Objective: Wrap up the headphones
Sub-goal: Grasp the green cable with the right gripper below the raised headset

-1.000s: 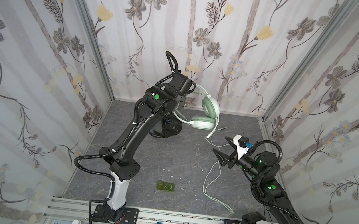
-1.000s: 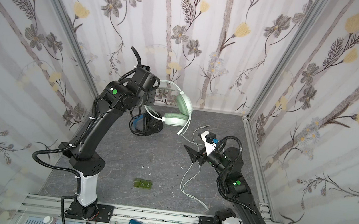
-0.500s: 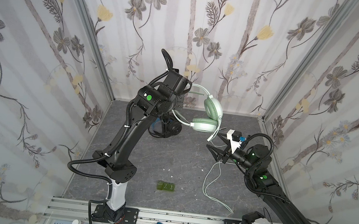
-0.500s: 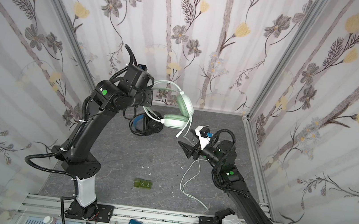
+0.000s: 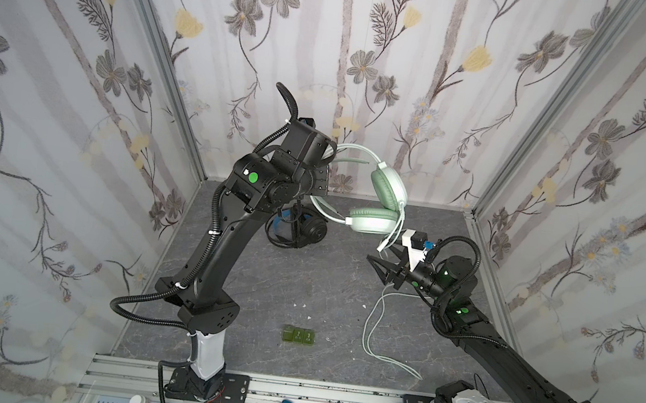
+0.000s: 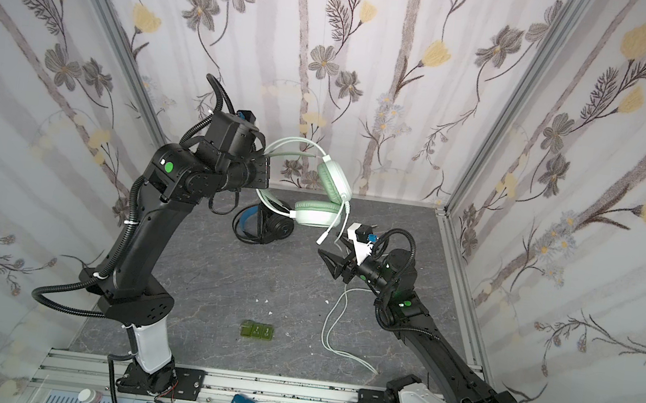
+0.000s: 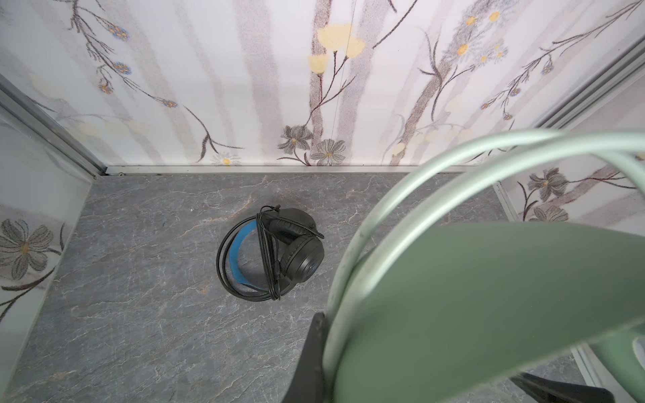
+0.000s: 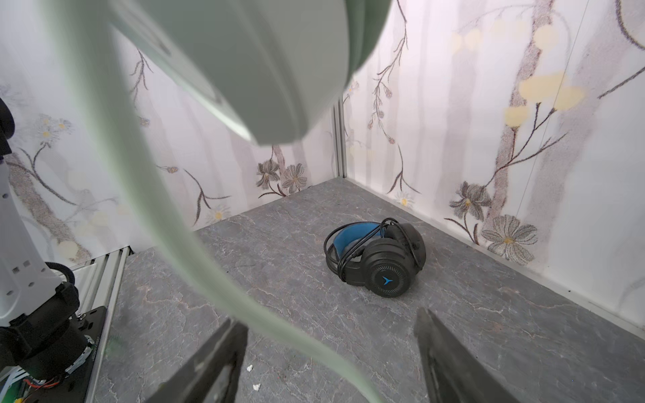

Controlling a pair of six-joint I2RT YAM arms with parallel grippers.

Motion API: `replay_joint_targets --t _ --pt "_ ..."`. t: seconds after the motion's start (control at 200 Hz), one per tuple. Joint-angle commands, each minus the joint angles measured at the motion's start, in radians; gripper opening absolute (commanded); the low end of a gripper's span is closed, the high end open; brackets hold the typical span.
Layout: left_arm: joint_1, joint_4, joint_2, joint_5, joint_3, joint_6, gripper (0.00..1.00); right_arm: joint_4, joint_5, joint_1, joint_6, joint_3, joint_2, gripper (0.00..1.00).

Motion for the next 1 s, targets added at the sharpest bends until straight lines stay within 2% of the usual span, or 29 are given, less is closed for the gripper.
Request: replay_joint_targets --t 0.0,0.105,0.175,0.335,0.44,0.58,0.674,0.994 --pt "0.008 0.095 -0.018 0.039 0.008 -0.056 0.00 0.089 -0.014 0.001 0.033 -0.016 0.012 0.72" --pt "0.024 0.097 -0.024 0.056 0.008 -0.068 0.00 0.093 -0.006 0.000 0.033 -0.029 0.021 0.64" --pt "0.032 0.100 -0.029 0.060 0.006 -0.068 0.00 0.095 -0.002 0.001 0.036 -0.039 0.021 0.55" --pt "0.055 0.113 -0.042 0.060 -0.017 -0.083 0.00 0.025 0.028 0.008 0.007 -0.046 -0.009 0.18" --pt "0.067 0.162 -0.072 0.056 -0.087 -0.104 0.00 -0.104 0.100 0.018 -0.069 -0.036 -0.056 0.00" --pt "0.072 0.210 -0.084 0.038 -0.152 -0.122 0.00 -0.327 0.192 0.051 -0.201 0.017 -0.118 0.00" --pt "0.071 0.228 -0.073 0.026 -0.171 -0.128 0.00 -0.452 0.297 0.099 -0.269 0.051 -0.170 0.00" --pt "0.044 0.276 -0.032 -0.032 -0.227 -0.136 0.00 -0.708 0.450 0.241 -0.373 0.199 -0.251 0.00"
